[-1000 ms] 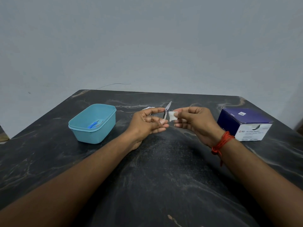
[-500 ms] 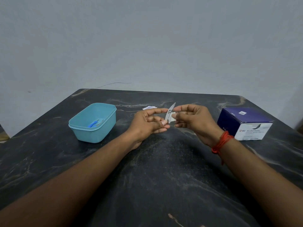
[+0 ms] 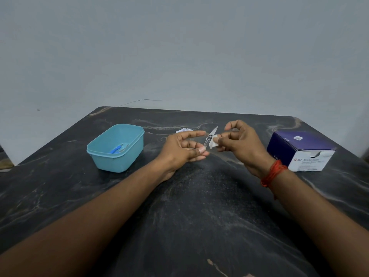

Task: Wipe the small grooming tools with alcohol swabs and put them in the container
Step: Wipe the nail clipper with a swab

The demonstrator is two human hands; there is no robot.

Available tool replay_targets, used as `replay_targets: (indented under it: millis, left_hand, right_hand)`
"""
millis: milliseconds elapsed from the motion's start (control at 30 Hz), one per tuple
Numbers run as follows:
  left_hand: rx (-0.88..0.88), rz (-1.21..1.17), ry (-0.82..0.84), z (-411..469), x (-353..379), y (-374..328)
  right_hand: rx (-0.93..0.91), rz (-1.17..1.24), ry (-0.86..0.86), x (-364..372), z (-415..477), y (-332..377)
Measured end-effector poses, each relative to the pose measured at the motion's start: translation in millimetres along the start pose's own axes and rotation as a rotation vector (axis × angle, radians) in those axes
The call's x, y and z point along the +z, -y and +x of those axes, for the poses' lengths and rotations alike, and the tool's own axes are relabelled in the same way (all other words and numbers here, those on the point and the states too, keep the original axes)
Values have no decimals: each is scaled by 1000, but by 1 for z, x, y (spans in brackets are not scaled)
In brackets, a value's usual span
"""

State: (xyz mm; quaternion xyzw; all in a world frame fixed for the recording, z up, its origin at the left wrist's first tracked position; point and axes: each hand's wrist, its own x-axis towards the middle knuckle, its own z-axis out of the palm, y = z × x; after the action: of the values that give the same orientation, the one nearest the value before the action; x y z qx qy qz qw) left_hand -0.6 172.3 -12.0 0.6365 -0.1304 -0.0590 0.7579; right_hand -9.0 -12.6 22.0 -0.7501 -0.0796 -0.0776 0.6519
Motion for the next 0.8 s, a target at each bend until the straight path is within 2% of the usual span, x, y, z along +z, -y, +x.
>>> replay_targets:
  millis: [167,567,700,800]
  left_hand:
    - [-7,-49,-37,1,0,0]
    - [-15,-42,-52,2,1,0]
    - [-20,-50,-58,0,1,-1]
    - [-21,-53,-61,0,1,-2]
  right_hand:
    - [-12,-6,40,4,-1,-3]
    - [-28,32,-19,3,0,-3]
    - [-16,17,28,4,0,-6]
    - [-22,21,-16,1,1,-2]
